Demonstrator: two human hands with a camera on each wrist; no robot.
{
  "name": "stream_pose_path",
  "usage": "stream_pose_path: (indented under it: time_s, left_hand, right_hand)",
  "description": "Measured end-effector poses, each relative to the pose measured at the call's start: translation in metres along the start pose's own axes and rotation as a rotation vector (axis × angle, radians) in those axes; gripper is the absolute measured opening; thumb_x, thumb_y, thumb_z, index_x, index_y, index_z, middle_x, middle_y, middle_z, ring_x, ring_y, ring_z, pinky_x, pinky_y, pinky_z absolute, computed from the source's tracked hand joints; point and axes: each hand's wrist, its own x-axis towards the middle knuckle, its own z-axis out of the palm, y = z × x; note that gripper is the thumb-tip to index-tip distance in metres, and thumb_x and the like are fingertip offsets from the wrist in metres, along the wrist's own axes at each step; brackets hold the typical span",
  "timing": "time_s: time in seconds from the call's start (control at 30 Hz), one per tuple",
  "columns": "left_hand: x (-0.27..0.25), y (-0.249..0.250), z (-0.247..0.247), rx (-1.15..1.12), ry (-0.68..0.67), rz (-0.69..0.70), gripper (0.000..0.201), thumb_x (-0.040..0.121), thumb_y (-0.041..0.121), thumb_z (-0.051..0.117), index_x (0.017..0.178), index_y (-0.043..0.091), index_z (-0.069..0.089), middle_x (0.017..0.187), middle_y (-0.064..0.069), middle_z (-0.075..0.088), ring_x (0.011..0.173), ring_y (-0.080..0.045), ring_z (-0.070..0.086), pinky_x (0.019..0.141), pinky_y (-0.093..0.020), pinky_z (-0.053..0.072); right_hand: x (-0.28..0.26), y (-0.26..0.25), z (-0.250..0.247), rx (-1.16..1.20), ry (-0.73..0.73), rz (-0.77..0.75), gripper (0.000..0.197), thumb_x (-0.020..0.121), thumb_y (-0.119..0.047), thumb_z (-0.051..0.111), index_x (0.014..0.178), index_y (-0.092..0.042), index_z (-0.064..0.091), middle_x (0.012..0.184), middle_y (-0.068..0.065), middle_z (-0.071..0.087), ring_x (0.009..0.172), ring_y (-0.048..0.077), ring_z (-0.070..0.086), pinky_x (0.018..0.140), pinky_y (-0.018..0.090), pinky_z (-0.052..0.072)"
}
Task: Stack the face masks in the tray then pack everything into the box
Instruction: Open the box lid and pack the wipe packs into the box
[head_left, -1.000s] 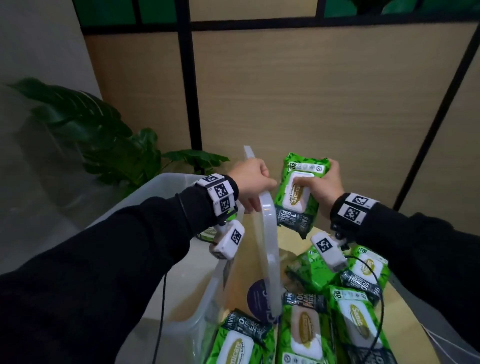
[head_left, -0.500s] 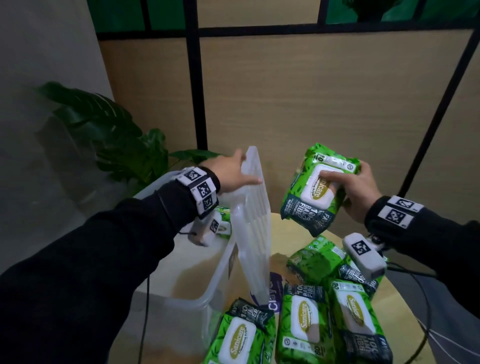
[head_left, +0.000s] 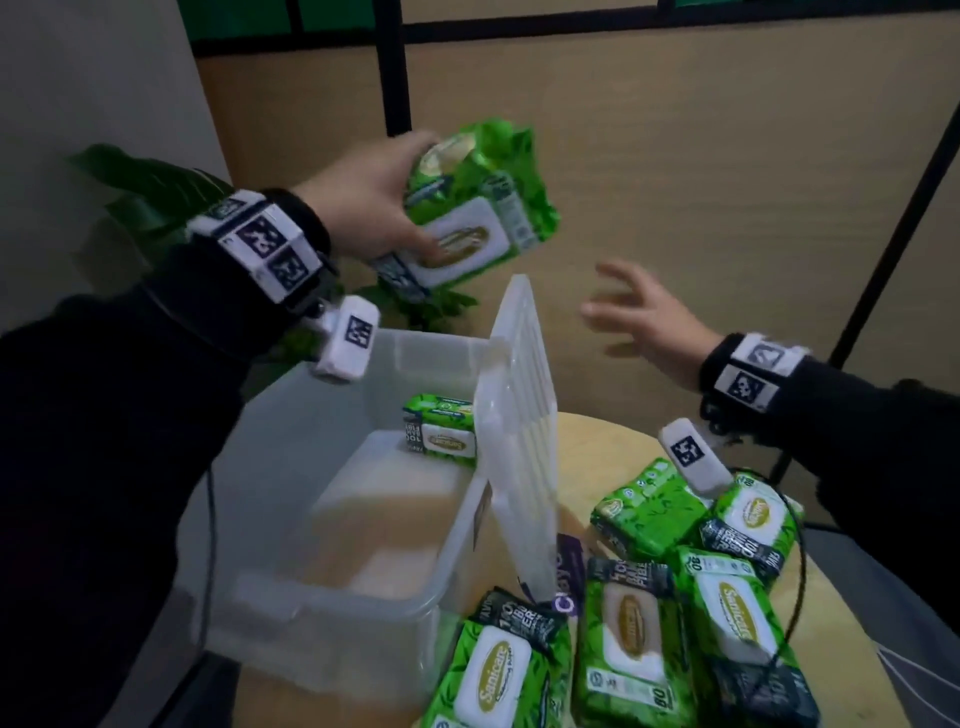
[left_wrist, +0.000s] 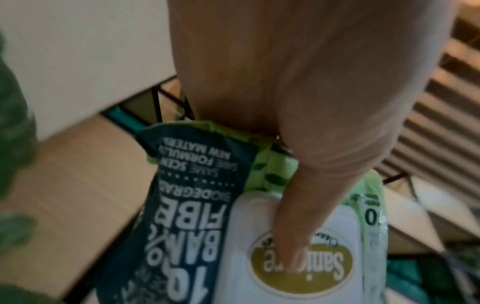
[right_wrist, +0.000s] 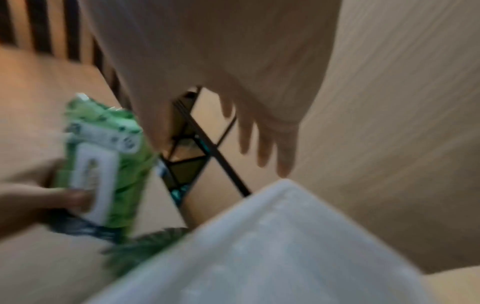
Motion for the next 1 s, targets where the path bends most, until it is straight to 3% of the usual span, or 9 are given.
stream_pose_path:
  time_s: [0.07,0.17,0.3,0.37,0.47,0.63,0.8,0.9,1.0]
  left_hand:
    - [-0.002,-0.036,0.009,0.156,-0.055,-0.058,0.076,0.069,0.033,0.095,0.131,0.029,0.051,0.12,0.0,0.064,0.098,-0.02,0.059,0.082,-0.036,0.052]
    - [-0.001,-0.091,0.064,0.323,-0.276,-0.078,0.078,0.066,0.043,0.095,0.129,0.031,0.051,0.112,0.0,0.064,0.09,-0.021,0.057,0.076,-0.034,0.05]
    - [-0.007,-0.126,0.155,0.395,-0.521,-0.046,0.082,0.065,0.026,0.093,0.133,0.029,0.048,0.118,0.0,0.064,0.098,-0.021,0.059,0.078,-0.033,0.05]
    - [-0.01,-0.13,0.198,0.358,-0.575,-0.017,0.078,0.067,0.022,0.092,0.131,0.026,0.05,0.121,-0.003,0.066,0.104,-0.026,0.063,0.082,-0.033,0.05]
    - [-0.013,-0.129,0.248,0.299,-0.599,0.026,0.079,0.067,0.023,0.092,0.134,0.02,0.05,0.125,-0.009,0.063,0.112,-0.033,0.062,0.086,-0.033,0.048]
    - [-0.027,-0.131,0.29,0.443,-0.47,0.156,0.083,0.074,0.022,0.085,0.144,0.013,0.043,0.13,-0.013,0.045,0.117,-0.034,0.047,0.092,-0.045,0.047]
    - [-0.026,-0.123,0.288,0.485,-0.385,0.132,0.065,0.081,0.028,0.077,0.138,0.018,0.045,0.123,-0.006,0.053,0.112,-0.03,0.054,0.09,-0.044,0.042]
    - [-0.016,-0.119,0.269,0.44,-0.398,0.053,0.071,0.073,0.034,0.086,0.133,0.023,0.049,0.125,-0.004,0.058,0.113,-0.029,0.058,0.092,-0.042,0.046]
    - [0.003,-0.109,0.219,0.231,-0.201,-0.137,0.038,0.08,0.028,0.079,0.114,0.027,0.061,0.116,-0.003,0.067,0.107,-0.027,0.064,0.09,-0.036,0.051]
  right_hand:
    - [0.007,0.063,-0.02,-0.511,-0.115,0.179,0.073,0.087,-0.002,0.076,0.149,-0.021,0.044,0.143,0.013,0.058,0.113,0.024,0.06,0.069,0.021,0.047]
    - [-0.002,0.146,-0.039,-1.1,-0.395,0.468,0.103,0.077,0.001,0.082,0.159,-0.029,0.027,0.147,0.012,0.055,0.122,0.027,0.059,0.084,0.028,0.049]
    - [-0.011,0.192,-0.041,-1.423,-0.647,0.452,0.117,0.077,-0.014,0.088,0.162,-0.04,0.012,0.165,0.005,0.029,0.145,0.031,0.039,0.109,0.036,0.041]
    - [-0.012,0.203,-0.037,-1.517,-0.753,0.406,0.104,0.087,-0.024,0.08,0.161,-0.042,0.009,0.168,0.006,0.022,0.151,0.034,0.027,0.119,0.046,0.033]
    - [-0.014,0.213,-0.031,-1.559,-0.81,0.348,0.079,0.099,-0.038,0.058,0.16,-0.047,0.008,0.17,0.0,0.013,0.154,0.034,0.018,0.118,0.053,0.033]
    - [-0.01,0.219,-0.032,-1.618,-0.843,0.226,0.096,0.082,-0.045,0.076,0.156,-0.045,0.014,0.161,-0.007,0.03,0.144,0.028,0.031,0.109,0.052,0.043]
    - [-0.01,0.209,-0.039,-1.566,-0.725,0.151,0.119,0.06,-0.051,0.087,0.156,-0.041,0.017,0.154,-0.007,0.037,0.14,0.024,0.038,0.111,0.047,0.04]
    - [-0.014,0.182,-0.055,-1.197,-0.486,0.215,0.117,0.061,-0.029,0.095,0.156,-0.027,0.026,0.147,0.002,0.051,0.129,0.025,0.052,0.099,0.031,0.046]
    - [-0.021,0.144,-0.078,-0.587,-0.282,0.188,0.091,0.064,-0.002,0.092,0.138,-0.026,0.045,0.129,0.001,0.066,0.123,0.027,0.061,0.087,0.018,0.051]
